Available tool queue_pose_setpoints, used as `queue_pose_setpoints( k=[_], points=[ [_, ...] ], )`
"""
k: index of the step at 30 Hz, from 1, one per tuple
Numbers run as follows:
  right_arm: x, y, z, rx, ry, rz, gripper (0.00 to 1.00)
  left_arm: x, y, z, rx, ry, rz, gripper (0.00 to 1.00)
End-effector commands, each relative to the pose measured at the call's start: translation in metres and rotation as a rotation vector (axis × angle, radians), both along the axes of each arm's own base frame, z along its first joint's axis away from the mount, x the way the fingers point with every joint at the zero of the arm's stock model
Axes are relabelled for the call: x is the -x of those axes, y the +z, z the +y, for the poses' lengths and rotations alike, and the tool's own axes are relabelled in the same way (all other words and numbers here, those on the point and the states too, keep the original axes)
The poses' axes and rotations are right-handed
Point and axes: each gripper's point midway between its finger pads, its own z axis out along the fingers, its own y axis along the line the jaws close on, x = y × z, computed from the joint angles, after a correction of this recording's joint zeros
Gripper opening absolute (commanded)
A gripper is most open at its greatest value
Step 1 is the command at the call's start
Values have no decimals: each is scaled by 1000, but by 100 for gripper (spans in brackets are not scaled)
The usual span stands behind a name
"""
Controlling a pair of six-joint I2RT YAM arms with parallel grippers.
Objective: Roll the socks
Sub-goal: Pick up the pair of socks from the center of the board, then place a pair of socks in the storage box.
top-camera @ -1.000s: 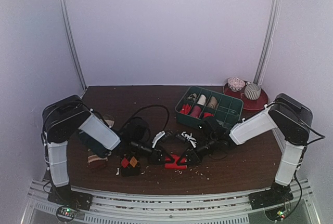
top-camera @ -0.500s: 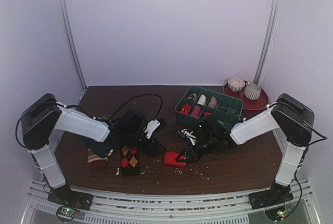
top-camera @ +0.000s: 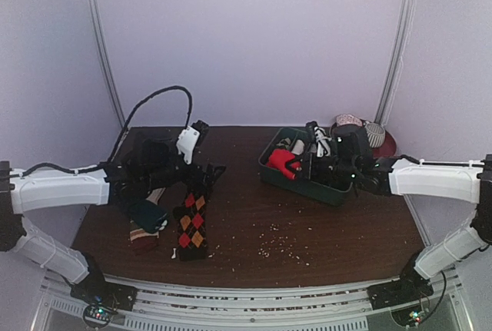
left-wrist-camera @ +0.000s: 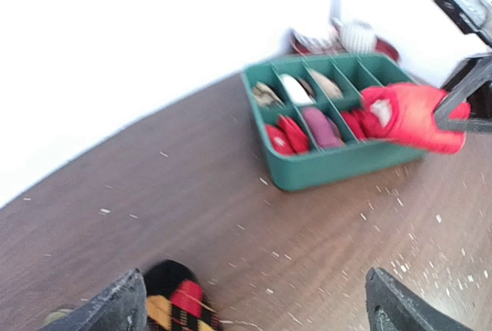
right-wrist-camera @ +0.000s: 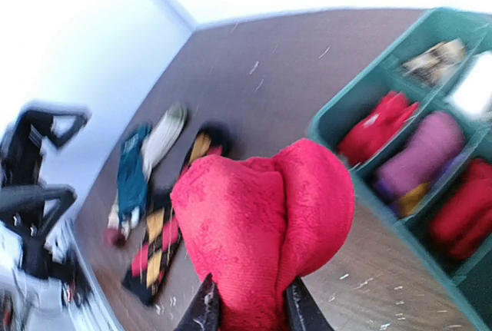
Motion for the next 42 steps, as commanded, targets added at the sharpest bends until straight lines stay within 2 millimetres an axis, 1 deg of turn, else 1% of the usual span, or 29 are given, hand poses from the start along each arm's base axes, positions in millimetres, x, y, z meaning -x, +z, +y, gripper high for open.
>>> queue_pose_setpoints(
  k=[1,4,7,11,14,18,21,23,27,28,30,33,35,38,39,42],
  points=[
    [-39,27,-74,-67,-387,-25,0,-16,40,28,111,133,-137,98],
    [-53,34,-114,-88,-555,-39,0,-16,50,34,127,142,-165,98],
    [-61,32,-136,-92,-638,-37,0,-16,46,35,121,148,-152,98],
    [-67,30,-152,-156,-692,-33,0,-15,37,37,121,154,-130,98],
    [-70,28,-158,-177,-722,-27,0,-14,32,36,118,147,-119,98],
    [-72,21,-161,-156,-745,-7,0,-15,29,34,113,141,-112,98],
    [-74,21,-165,-161,-773,-12,0,-15,28,30,115,127,-104,98],
    [-79,17,-163,-166,-772,8,0,-14,26,28,122,116,-93,98],
    [-90,0,-164,-177,-853,114,0,-12,19,23,125,97,-67,98],
    [-92,-7,-165,-191,-894,157,0,-13,18,23,123,96,-64,98],
    [-95,-20,-166,-188,-942,223,0,-13,17,23,117,98,-61,98],
    [-96,-34,-165,-203,-978,267,0,-13,19,23,118,99,-62,98],
    [-93,-40,-165,-228,-1004,283,0,-12,19,23,116,95,-61,98],
    [-85,-37,-160,-227,-1036,274,0,-11,18,22,116,88,-56,98],
    [-81,-38,-156,-215,-1040,277,0,-11,16,22,116,85,-54,98],
    [-68,-47,-146,-179,-1047,301,0,-10,12,20,113,73,-47,98]
  ],
)
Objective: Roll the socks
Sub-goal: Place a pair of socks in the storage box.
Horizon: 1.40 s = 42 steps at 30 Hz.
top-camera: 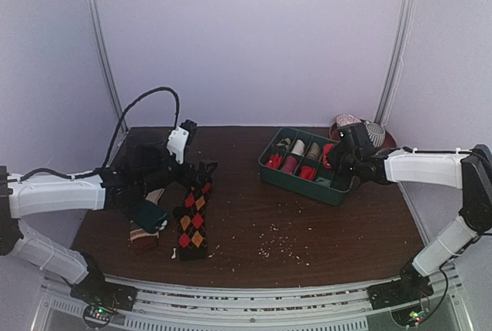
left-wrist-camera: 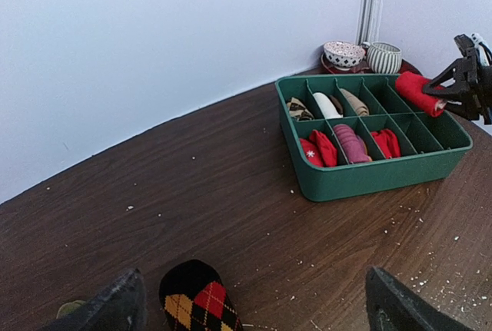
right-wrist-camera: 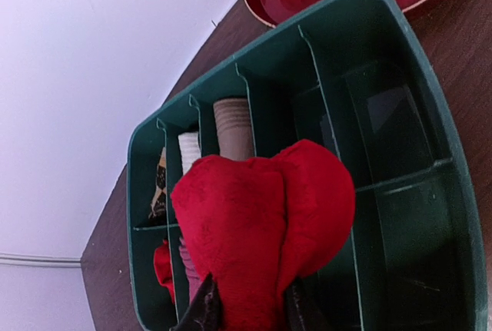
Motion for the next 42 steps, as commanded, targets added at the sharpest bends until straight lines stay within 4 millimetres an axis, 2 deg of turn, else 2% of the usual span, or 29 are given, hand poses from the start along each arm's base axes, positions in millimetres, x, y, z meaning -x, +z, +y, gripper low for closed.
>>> queue_pose_setpoints(
  k=[1,4,10,14,23,32,36,42],
  points=[
    [16,-7,5,19,-60,41,0,-1,5,-7,38,-26,-6,98],
    [21,-15,4,27,-82,62,0,1,2,-10,35,-43,2,98],
    [16,3,-12,68,-160,7,0,7,1,-15,61,-85,14,98],
    [6,7,-21,83,-195,5,0,9,-1,-16,69,-97,19,98],
    [-16,-9,-31,69,-245,25,0,14,-5,-22,63,-143,32,98],
    [-44,-8,-25,126,-236,30,0,20,1,-23,86,-172,19,98],
    [-37,-16,-18,102,-217,57,0,22,0,-24,88,-180,20,98],
    [-6,-11,4,135,-130,117,0,21,-3,-23,78,-177,24,98]
  ],
)
